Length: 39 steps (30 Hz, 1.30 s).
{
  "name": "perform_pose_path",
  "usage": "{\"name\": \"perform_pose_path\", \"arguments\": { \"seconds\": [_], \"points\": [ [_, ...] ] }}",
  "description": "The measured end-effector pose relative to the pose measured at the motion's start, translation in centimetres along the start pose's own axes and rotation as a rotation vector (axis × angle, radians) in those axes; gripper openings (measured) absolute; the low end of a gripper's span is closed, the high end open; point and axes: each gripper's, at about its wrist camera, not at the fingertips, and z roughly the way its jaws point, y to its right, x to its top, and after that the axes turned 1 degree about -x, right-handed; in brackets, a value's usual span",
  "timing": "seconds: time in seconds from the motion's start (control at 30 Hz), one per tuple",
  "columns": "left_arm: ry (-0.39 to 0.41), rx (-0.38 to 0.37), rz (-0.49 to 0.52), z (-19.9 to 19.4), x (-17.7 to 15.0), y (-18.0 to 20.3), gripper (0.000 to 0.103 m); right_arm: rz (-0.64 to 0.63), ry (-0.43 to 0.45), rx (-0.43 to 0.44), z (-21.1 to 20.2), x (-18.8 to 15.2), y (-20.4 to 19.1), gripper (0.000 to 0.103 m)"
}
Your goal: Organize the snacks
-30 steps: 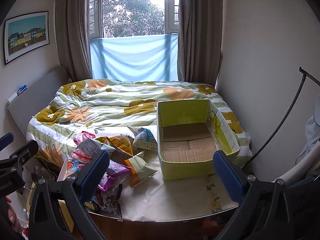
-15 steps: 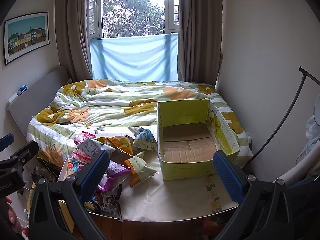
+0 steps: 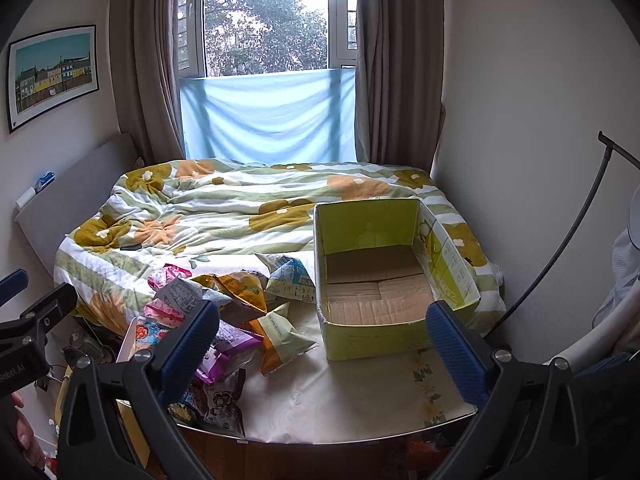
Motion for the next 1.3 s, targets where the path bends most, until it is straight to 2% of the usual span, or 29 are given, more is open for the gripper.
{"name": "perform_pose_path", "arguments": {
  "seconds": [0.5, 0.63, 0.77, 0.9, 1.13, 1.3],
  "points": [
    [0.000, 0.001, -0.007, -0.2, -0.1, -0.5, 0.102, -0.002, -0.003, 0.005, 0.0, 0.1, -0.1, 0.103],
    [-0.042, 0.005, -0.030, 0.5, 0.1, -1.9, 0.102, -0.014, -0.034, 0.027, 0.5, -0.1, -0.7, 0.103],
    [-0.114, -0.015, -0.055, 1.9, -1.1, -3.7, 0.102, -0.027, -0.093, 0.078, 1.2, -1.3, -1.7, 0.103],
    [-0.211, -0.064, -0.075, 4.7, -4.6, -4.9, 0.102, -0.047, -0.169, 0.147, 3.4, -3.7, -2.4, 0.103],
    [-0.368, -0.079, -0.107, 9.6, -11.2, -4.8, 0.102, -0.076, -0.299, 0.315, 8.5, -7.4, -3.1, 0.103],
    [-0.383, -0.056, -0.128, 11.9, -13.4, -3.9, 0.102, -0.122, -0.365, 0.443, 12.3, -9.4, -3.9, 0.103]
  ]
}}
